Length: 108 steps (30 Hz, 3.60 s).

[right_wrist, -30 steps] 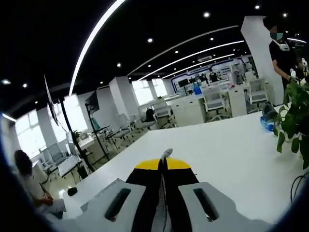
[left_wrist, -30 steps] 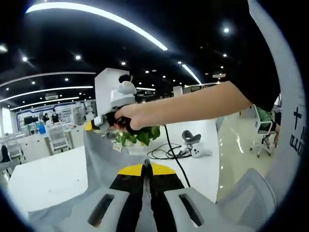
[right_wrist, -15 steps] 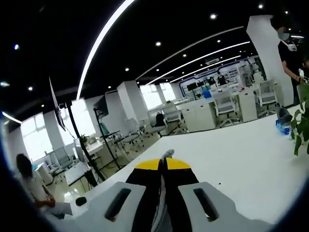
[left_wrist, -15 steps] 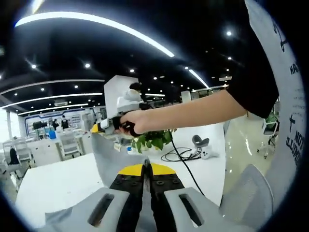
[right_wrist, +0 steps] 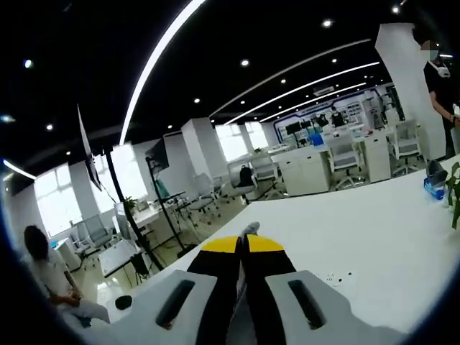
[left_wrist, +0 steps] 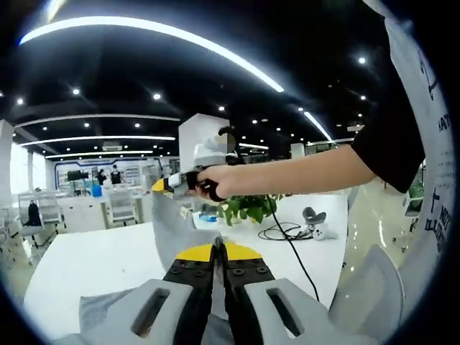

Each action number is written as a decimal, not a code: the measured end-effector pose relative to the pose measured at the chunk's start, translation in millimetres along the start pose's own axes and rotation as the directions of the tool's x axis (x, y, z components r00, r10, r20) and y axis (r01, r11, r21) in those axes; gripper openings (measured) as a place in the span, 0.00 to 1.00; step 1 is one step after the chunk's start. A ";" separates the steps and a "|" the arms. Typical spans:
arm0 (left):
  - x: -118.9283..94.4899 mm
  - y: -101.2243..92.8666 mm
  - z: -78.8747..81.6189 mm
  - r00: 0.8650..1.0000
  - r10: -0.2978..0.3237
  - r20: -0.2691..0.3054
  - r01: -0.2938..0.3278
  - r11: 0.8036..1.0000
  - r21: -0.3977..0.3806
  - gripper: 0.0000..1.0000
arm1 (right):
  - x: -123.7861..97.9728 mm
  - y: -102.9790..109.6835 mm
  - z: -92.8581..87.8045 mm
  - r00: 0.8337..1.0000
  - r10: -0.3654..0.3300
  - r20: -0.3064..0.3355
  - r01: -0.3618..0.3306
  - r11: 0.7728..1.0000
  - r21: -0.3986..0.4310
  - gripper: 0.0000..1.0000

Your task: Fold the towel on the table until its edges align and the towel forms a compact rectangular stack.

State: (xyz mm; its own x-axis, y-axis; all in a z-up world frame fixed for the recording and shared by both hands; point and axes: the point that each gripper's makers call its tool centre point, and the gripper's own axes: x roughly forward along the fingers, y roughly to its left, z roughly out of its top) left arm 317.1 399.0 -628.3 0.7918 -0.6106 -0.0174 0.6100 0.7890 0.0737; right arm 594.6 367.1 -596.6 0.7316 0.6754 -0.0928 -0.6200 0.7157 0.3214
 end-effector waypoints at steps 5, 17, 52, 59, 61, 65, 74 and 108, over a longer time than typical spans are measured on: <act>-13.3 21.0 -12.9 0.998 0.068 -0.009 -0.068 0.997 -0.022 0.03 | 10.0 5.1 -17.3 1.000 -0.003 -0.018 0.003 1.000 0.008 0.00; -42.9 43.5 -51.6 0.987 0.147 -0.070 -0.153 0.985 -0.078 0.03 | 46.3 27.9 -49.4 0.997 0.027 -0.078 -0.026 1.000 0.005 0.00; -124.5 111.8 -134.5 0.868 0.435 -0.239 -0.492 0.815 -0.306 0.03 | 131.7 71.1 -144.3 0.983 -0.001 -0.182 0.003 1.000 0.009 0.00; -130.1 117.7 -155.5 0.855 0.449 -0.262 -0.516 0.788 -0.336 0.03 | 144.0 86.1 -165.7 0.977 0.010 -0.212 -0.013 1.000 -0.012 0.00; -132.7 119.1 -158.9 0.850 0.455 -0.266 -0.524 0.780 -0.342 0.03 | 142.9 89.9 -166.6 0.977 0.010 -0.214 -0.014 1.000 -0.016 0.00; -135.4 118.8 -152.7 0.857 0.450 -0.252 -0.514 0.782 -0.352 0.03 | 147.7 95.3 -163.3 0.980 0.018 -0.200 -0.020 1.000 -0.007 0.00; -116.6 111.6 -110.9 0.903 0.400 -0.158 -0.429 0.849 -0.309 0.03 | 128.5 91.9 -120.7 0.991 -0.007 -0.134 0.003 1.000 -0.029 0.00; -140.2 141.8 -147.4 0.835 0.497 -0.236 -0.548 0.789 -0.277 0.03 | 173.9 106.2 -165.6 0.976 0.012 -0.216 -0.025 0.998 -0.056 0.00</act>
State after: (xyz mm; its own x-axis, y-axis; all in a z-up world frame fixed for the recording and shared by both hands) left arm 297.2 606.7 -762.4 0.9716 -0.1017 -0.2136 0.0564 0.9764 -0.2084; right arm 609.1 590.0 -734.7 0.6456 0.7065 -0.2899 -0.6528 0.7076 0.2705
